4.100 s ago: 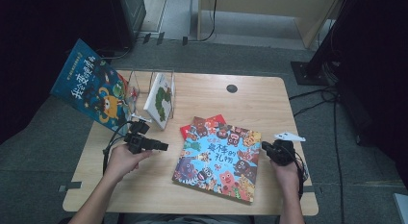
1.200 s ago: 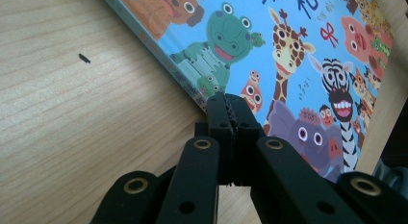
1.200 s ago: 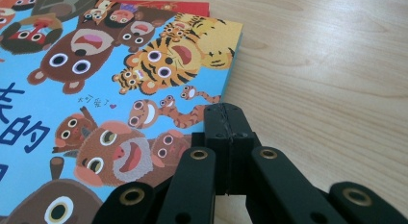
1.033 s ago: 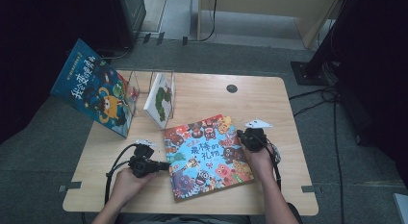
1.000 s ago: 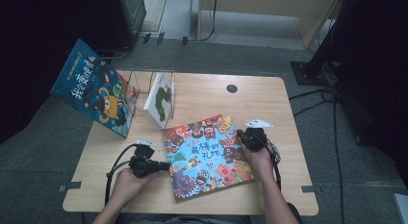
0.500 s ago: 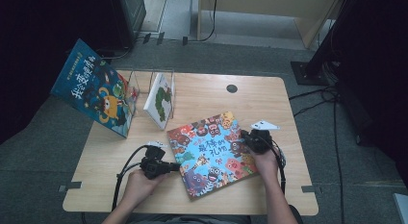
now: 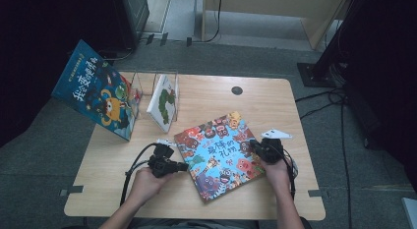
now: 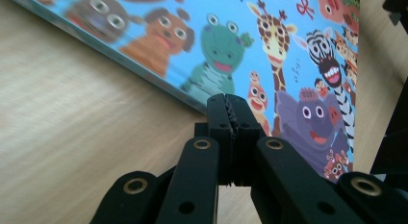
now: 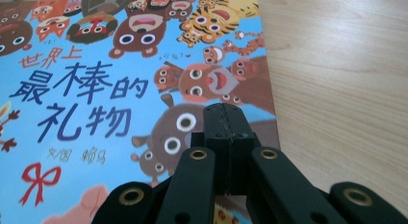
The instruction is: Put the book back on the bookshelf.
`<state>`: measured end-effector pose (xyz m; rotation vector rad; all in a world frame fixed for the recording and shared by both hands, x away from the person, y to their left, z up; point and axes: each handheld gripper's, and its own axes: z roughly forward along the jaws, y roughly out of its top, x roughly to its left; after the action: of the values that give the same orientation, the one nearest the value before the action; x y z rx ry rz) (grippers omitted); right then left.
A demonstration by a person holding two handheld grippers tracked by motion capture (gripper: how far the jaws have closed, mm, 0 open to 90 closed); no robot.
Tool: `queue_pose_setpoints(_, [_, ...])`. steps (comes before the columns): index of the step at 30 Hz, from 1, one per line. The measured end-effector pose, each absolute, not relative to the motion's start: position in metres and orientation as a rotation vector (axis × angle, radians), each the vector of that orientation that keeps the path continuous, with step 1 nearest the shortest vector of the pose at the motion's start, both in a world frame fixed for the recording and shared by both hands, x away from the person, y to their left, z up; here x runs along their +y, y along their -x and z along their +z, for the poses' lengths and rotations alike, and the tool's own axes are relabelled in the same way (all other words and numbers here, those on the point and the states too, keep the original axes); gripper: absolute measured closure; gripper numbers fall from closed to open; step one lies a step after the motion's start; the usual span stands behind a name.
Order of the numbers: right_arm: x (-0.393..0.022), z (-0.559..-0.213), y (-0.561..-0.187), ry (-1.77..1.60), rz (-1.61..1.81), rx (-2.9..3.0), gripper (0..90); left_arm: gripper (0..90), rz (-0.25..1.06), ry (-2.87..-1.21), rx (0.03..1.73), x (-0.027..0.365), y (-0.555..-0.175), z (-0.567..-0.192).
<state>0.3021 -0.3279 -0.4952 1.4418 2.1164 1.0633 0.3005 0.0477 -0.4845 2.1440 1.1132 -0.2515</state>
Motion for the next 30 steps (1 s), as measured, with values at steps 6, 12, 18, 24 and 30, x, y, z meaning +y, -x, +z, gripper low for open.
queue_pose_setpoints(6, [-0.336,-0.495,-0.288,-1.452,1.057,2.115,90.0,90.0,-0.227,-2.138,1.138,0.059,-0.317,-0.478])
queue_pose_setpoints(12, [-0.344,-0.497,-0.274,-1.475,1.026,2.116,90.0,90.0,-0.213,-2.148,1.149,0.070,-0.334,-0.473])
queue_pose_setpoints(18, [-0.352,-0.498,-0.259,-1.490,1.021,2.097,90.0,89.8,-0.194,-2.161,1.164,0.074,-0.347,-0.472])
queue_pose_setpoints(24, [-0.361,-0.499,-0.243,-1.509,1.016,2.062,90.0,89.3,-0.195,-2.151,1.135,0.073,-0.353,-0.470])
queue_pose_setpoints(30, [-0.368,-0.499,-0.224,-1.529,0.995,2.046,90.0,88.5,-0.196,-2.149,1.133,0.072,-0.357,-0.470])
